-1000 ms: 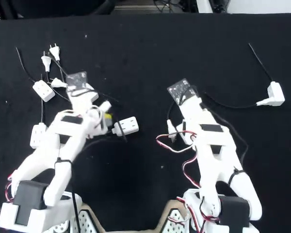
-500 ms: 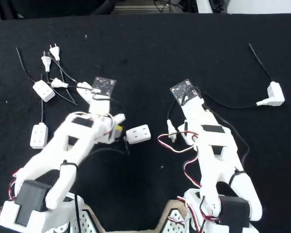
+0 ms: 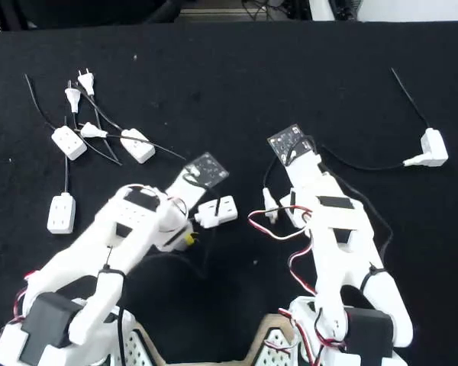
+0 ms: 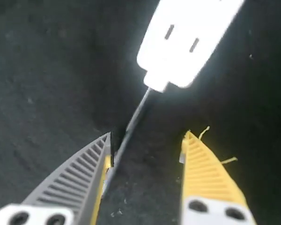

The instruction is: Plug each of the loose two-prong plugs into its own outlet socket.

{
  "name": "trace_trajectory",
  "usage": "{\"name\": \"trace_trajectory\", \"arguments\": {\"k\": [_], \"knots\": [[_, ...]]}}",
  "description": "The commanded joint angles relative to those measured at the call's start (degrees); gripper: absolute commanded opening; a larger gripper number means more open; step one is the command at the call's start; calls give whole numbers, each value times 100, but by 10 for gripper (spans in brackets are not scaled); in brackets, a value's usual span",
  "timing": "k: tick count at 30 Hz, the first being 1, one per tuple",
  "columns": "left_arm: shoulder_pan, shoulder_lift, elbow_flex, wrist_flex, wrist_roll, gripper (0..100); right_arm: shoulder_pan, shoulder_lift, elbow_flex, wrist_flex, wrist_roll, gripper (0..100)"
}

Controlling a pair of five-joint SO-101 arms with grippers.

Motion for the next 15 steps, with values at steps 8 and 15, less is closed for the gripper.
{"name": "trace_trajectory", "arguments": {"k": [8, 15], "knots": [[-804, -193, -224, -264, -62, 242, 88, -198, -57, -132, 70, 159], [-892, 62, 31, -1152, -53, 242, 88, -198, -75, -123, 70, 159]]}}
